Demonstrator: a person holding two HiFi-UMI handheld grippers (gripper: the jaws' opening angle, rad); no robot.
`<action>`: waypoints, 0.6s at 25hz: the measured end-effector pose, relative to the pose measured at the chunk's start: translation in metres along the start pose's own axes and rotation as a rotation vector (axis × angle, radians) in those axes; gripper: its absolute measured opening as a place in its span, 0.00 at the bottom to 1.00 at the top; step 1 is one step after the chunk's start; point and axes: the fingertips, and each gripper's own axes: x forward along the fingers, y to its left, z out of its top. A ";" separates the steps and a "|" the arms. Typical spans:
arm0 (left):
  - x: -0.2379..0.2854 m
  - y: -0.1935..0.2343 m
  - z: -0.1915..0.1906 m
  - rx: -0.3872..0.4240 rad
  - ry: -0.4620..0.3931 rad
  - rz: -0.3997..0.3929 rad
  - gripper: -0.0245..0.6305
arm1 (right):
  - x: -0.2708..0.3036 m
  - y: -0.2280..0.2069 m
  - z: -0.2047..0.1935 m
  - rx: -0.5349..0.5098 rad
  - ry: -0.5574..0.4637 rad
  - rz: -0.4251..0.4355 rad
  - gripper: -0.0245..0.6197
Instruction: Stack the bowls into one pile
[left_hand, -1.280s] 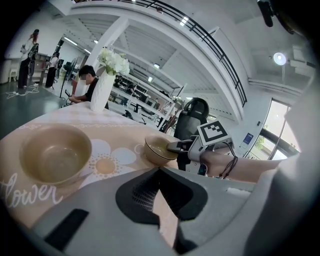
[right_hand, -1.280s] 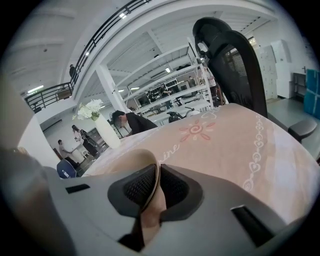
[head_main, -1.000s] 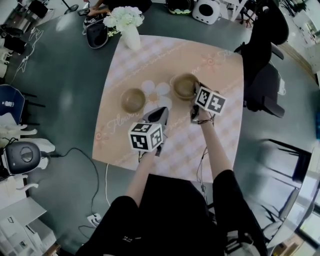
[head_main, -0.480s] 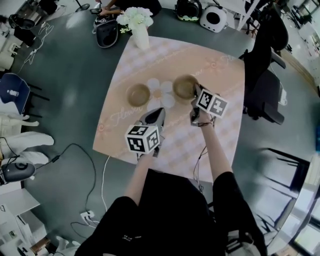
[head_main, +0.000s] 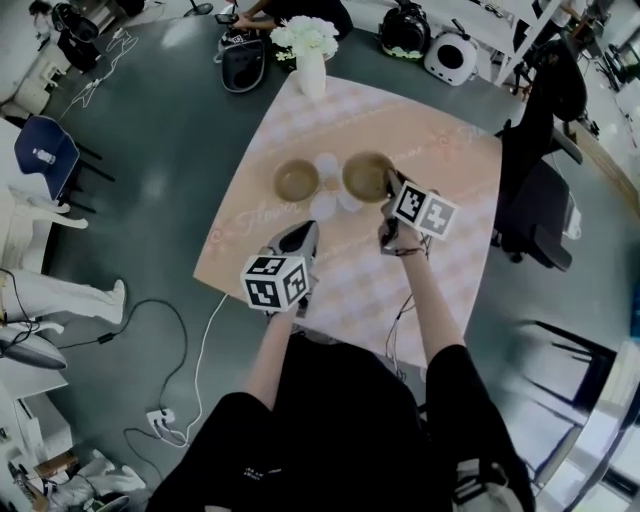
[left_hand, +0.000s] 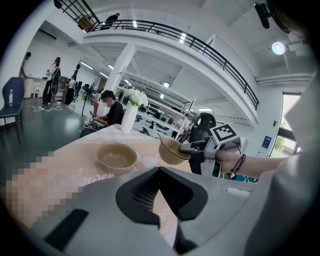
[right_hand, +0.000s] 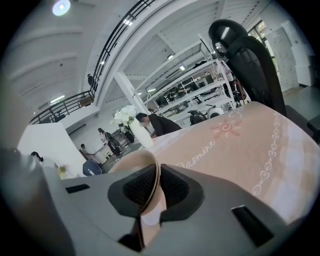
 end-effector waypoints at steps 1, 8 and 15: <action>-0.004 0.003 0.000 -0.004 -0.008 0.010 0.03 | 0.001 0.004 -0.001 -0.004 0.002 0.009 0.07; -0.029 0.014 0.007 -0.014 -0.071 0.056 0.03 | 0.006 0.037 -0.007 -0.014 0.004 0.086 0.07; -0.046 0.034 0.016 -0.025 -0.118 0.097 0.03 | 0.023 0.077 -0.015 -0.023 0.008 0.171 0.07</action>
